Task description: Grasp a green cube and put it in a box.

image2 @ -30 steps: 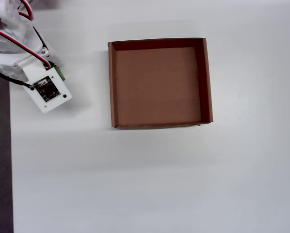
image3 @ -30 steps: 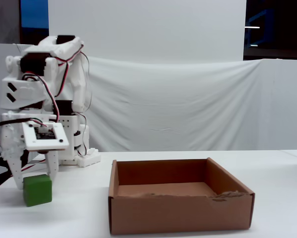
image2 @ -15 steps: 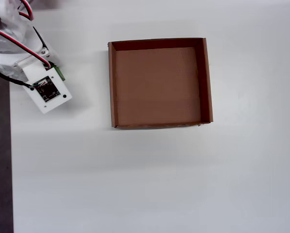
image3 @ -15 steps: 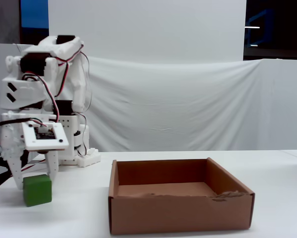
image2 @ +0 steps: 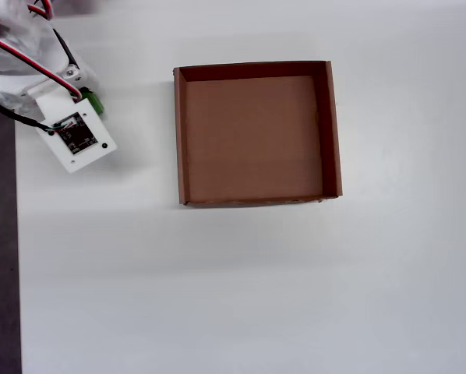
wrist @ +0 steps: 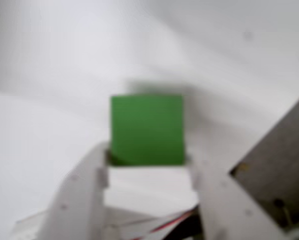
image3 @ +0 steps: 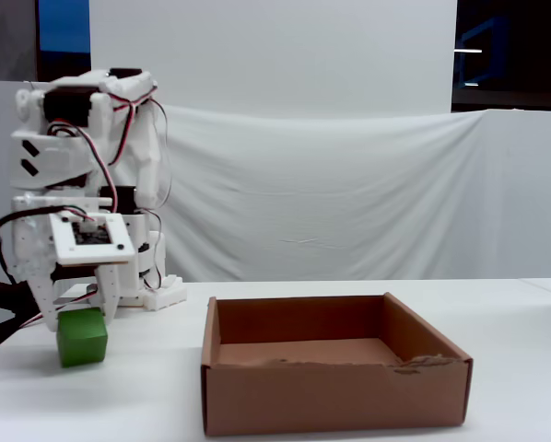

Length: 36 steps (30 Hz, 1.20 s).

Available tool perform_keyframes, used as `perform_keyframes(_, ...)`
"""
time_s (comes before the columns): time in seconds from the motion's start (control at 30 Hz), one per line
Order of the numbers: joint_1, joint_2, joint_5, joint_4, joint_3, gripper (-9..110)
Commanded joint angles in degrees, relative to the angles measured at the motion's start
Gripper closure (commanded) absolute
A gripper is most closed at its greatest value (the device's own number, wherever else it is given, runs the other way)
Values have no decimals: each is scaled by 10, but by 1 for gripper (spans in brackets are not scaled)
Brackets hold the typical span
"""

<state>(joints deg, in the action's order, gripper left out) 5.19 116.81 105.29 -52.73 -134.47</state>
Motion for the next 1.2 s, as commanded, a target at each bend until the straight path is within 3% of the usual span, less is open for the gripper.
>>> perform_keyframes(0.0,-20,41,-19,-33,42,88)
perform_keyframes(0.5,-92,114,-77,-197,153,88)
perform_keyframes(1.17,-265,31,-224,-237,310,88)
